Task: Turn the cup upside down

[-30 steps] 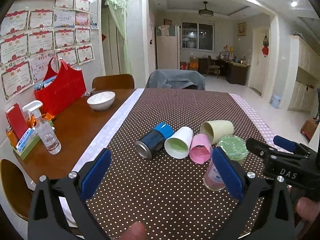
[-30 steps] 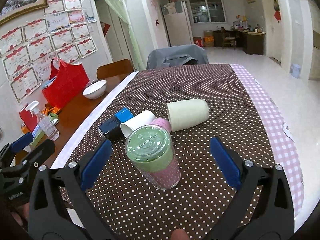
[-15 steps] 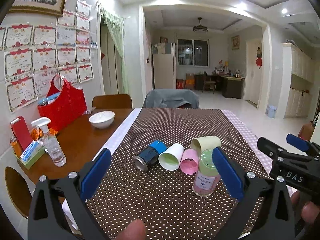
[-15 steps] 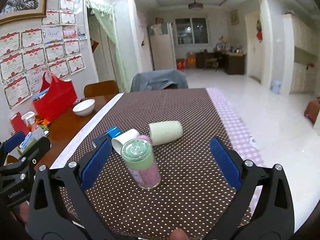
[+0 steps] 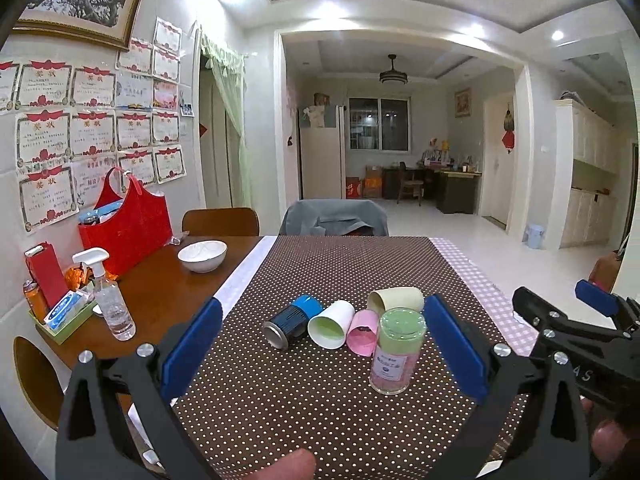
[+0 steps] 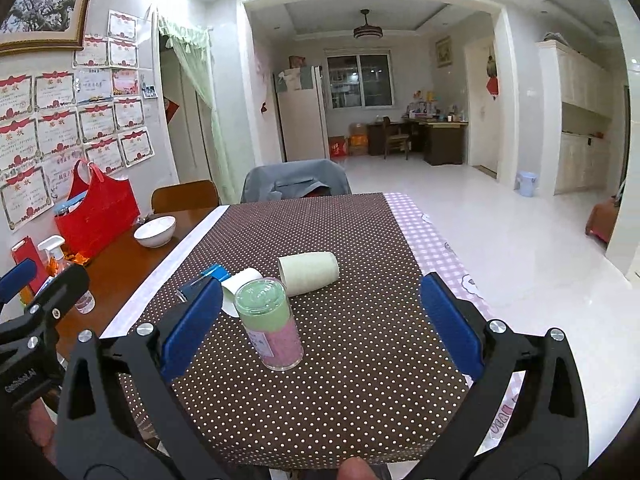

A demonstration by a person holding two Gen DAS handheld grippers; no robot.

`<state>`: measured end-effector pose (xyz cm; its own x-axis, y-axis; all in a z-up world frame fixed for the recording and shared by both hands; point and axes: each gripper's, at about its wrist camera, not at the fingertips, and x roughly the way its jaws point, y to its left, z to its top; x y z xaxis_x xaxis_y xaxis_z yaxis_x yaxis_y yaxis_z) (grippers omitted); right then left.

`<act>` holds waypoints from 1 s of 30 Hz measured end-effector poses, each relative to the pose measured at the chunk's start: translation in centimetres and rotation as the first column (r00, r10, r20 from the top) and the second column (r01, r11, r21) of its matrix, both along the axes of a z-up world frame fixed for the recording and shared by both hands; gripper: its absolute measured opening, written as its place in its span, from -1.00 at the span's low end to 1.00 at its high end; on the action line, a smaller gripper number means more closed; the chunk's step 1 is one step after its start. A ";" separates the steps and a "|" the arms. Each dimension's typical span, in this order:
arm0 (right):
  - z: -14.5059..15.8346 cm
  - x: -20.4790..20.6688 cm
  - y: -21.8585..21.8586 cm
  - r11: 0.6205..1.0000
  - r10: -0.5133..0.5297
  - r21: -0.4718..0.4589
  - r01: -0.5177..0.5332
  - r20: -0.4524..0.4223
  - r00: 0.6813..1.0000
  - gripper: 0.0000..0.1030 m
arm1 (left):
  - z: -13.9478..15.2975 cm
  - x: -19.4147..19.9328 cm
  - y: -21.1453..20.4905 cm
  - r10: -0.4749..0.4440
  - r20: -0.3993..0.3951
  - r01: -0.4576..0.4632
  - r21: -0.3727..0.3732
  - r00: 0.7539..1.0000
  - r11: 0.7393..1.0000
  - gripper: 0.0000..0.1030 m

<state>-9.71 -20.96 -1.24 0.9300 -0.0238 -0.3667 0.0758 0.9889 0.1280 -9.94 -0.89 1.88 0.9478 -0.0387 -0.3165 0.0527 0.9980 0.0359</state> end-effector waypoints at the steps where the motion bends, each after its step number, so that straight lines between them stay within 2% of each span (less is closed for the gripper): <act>1: 0.1 -0.2 0.1 1.000 0.001 -0.001 -0.001 0.003 1.000 0.89 | 0.0 -0.2 0.0 -0.002 0.004 0.002 0.000 1.000 1.000 0.93; 9: 0.7 -1.5 0.4 1.000 -0.002 -0.016 0.002 0.034 0.999 0.89 | 0.3 -1.5 0.4 -0.002 0.020 0.002 -0.011 1.000 1.000 0.93; 30: 1.0 -2.6 0.5 1.000 0.000 -0.024 0.001 0.044 0.999 0.89 | 0.3 -2.3 0.4 -0.011 0.022 0.011 -0.014 1.000 1.000 0.93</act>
